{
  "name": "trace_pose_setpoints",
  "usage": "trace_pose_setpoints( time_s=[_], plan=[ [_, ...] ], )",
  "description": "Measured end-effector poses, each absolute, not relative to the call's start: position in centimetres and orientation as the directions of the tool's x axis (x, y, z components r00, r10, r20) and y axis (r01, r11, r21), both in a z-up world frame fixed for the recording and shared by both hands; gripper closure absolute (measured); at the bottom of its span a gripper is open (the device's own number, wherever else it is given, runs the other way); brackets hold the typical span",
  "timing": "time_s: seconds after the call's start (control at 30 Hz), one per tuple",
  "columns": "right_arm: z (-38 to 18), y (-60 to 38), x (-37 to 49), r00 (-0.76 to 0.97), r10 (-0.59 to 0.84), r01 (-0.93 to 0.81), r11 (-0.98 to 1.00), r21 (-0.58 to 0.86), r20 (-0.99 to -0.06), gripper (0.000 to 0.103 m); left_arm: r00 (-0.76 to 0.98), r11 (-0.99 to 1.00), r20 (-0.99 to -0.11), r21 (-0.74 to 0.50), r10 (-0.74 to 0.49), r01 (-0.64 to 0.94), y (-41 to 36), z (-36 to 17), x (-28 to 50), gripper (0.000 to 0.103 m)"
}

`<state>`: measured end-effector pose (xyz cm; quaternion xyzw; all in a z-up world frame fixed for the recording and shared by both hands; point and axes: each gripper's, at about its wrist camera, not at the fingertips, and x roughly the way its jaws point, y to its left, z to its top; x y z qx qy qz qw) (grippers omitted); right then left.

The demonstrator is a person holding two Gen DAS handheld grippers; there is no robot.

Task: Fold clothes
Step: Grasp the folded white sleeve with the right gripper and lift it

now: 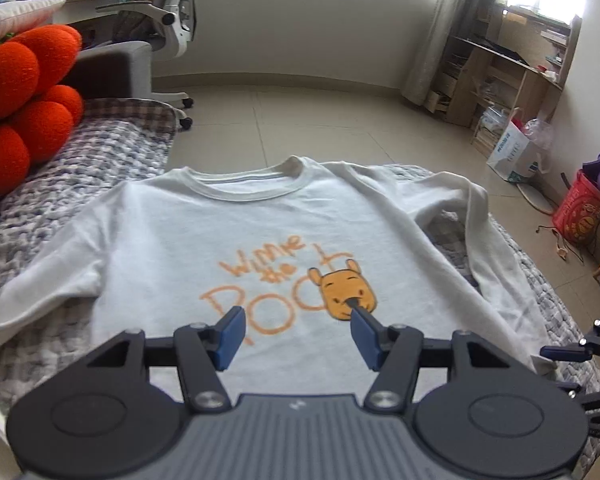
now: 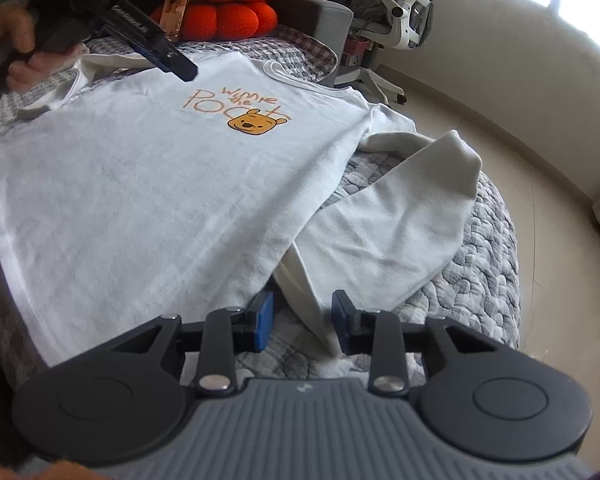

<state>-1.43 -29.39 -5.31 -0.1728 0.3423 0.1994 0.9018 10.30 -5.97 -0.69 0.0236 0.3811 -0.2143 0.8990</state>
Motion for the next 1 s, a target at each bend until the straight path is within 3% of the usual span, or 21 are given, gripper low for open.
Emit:
trace_pose_setpoints(
  time_s=[0.07, 0.1, 0.33, 0.53, 0.57, 0.63, 0.67, 1.0],
  plan=[
    [-5.3, -29.5, -1.2, 0.702, 0.232, -0.458, 0.871, -0.178, -0.673, 0.096, 0.611, 0.896, -0.691, -0.124, -0.386, 0.426, -7.6, -0.9, 10.7, 0.043],
    [-5.3, -29.5, -1.1, 0.710, 0.226, -0.448, 0.876, -0.180, -0.667, 0.099, 0.607, 0.890, -0.688, -0.126, -0.396, 0.438, -8.5, -0.9, 11.0, 0.043],
    [-3.2, -32.5, -1.0, 0.746, 0.245, -0.382, 0.919, -0.097, -0.619, 0.100, 0.609, 0.851, -0.664, -0.080, -0.434, 0.519, -13.0, -0.5, 13.7, 0.044],
    [0.2, -36.8, -0.7, 0.817, 0.238, -0.286, 0.958, -0.011, -0.526, 0.100, 0.631, 0.838, -0.643, -0.030, -0.434, 0.545, -16.0, -0.5, 16.5, 0.044],
    [0.6, -37.6, -0.5, 0.831, 0.223, -0.261, 0.965, -0.003, -0.510, 0.100, 0.636, 0.833, -0.640, -0.012, -0.431, 0.552, -16.6, -0.7, 16.9, 0.045],
    [1.5, -39.2, -0.1, 0.858, 0.187, -0.207, 0.978, 0.011, -0.479, 0.100, 0.646, 0.826, -0.638, 0.026, -0.420, 0.563, -17.6, -1.0, 18.0, 0.059],
    [1.9, -40.0, 0.1, 0.870, 0.168, -0.180, 0.983, 0.019, -0.464, 0.100, 0.650, 0.822, -0.638, 0.046, -0.412, 0.567, -18.1, -1.2, 18.7, 0.060],
    [2.2, -47.5, 3.4, 0.911, -0.045, 0.087, 0.993, 0.083, -0.410, 0.100, 0.688, 0.858, -0.641, 0.090, -0.339, 0.506, -18.8, -2.2, 25.1, 0.054]
  ],
)
